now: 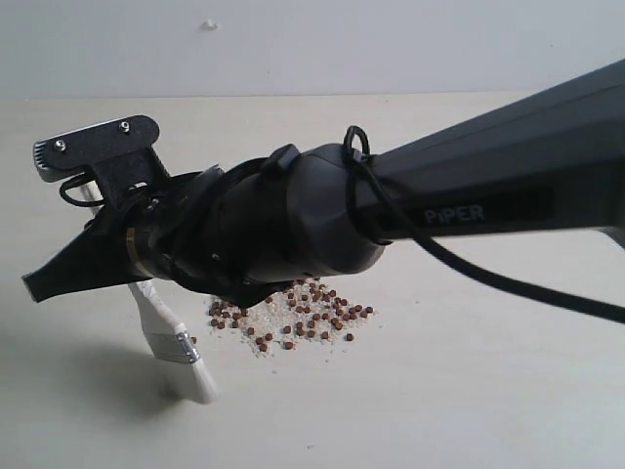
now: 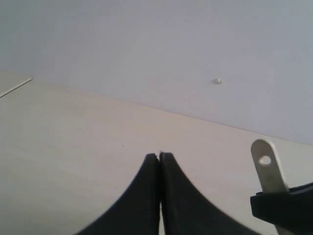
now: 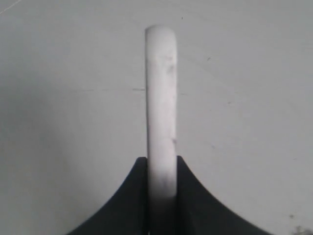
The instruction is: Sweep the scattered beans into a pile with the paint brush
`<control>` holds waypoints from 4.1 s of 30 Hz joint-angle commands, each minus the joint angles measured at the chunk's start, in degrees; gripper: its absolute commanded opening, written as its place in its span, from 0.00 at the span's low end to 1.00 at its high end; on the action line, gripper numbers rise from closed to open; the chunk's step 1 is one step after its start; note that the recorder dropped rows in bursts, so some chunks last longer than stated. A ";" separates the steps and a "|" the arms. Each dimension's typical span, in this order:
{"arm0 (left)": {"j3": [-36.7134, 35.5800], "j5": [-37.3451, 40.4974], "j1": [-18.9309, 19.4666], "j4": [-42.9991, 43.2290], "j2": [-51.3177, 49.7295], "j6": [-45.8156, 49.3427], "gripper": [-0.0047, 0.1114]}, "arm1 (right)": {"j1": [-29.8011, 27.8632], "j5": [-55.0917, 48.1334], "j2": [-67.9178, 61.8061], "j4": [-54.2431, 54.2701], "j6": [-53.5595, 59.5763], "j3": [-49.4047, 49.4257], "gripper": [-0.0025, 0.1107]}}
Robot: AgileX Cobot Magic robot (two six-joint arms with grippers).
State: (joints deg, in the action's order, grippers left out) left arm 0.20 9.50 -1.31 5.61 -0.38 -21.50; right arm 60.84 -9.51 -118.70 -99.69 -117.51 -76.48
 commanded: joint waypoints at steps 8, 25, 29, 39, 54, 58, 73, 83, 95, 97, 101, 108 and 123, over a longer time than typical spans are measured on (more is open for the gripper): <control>-0.20 -0.16 -0.35 -0.23 0.38 0.12 0.04 | -0.22 -14.73 -0.03 -0.25 7.07 -0.51 0.02; -0.20 -0.16 -0.35 -0.23 0.38 0.12 0.04 | -6.62 32.33 18.33 -0.25 24.99 -0.43 0.02; -0.20 -0.16 -0.35 -0.23 0.38 0.12 0.04 | -16.88 59.23 22.70 8.53 35.61 2.59 0.02; -0.20 -0.16 -0.35 -0.23 0.38 0.12 0.04 | -30.22 79.48 17.69 24.43 55.51 24.27 0.02; -0.20 -0.16 -0.35 -0.23 0.38 0.12 0.04 | -30.22 79.48 4.44 28.81 72.68 25.87 0.02; -0.20 -0.16 -0.35 -0.23 0.38 0.12 0.04 | -30.35 79.48 1.42 28.81 72.45 23.53 0.02; -0.20 -0.16 -0.35 -0.23 0.38 0.12 0.04 | -32.67 79.48 -8.20 32.73 70.68 10.40 0.02; -0.20 -0.16 -0.35 -0.23 0.38 0.12 0.04 | -36.01 79.48 -7.79 30.86 59.52 4.91 0.02; -0.20 -0.16 -0.35 -0.23 0.38 0.12 0.04 | -38.59 79.48 5.12 -0.25 51.16 6.27 0.02; -0.20 -0.16 -0.35 -0.23 0.38 0.12 0.04 | -39.57 79.48 3.35 -0.25 51.84 6.27 0.02; -0.20 -0.16 -0.35 -0.23 0.38 0.12 0.04 | -39.71 79.48 0.67 -0.25 51.54 6.27 0.02; -0.20 -0.16 -0.35 -0.23 0.38 0.12 0.04 | -39.59 79.48 0.20 -0.25 42.19 7.04 0.02; -0.20 -0.16 -0.71 -0.23 0.38 0.11 0.04 | -39.59 79.48 2.39 -0.25 40.28 7.22 0.02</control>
State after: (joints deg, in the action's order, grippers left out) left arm 0.20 9.50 -1.63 5.61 -0.38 -21.50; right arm 21.37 69.66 -118.59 -100.51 -76.70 -69.48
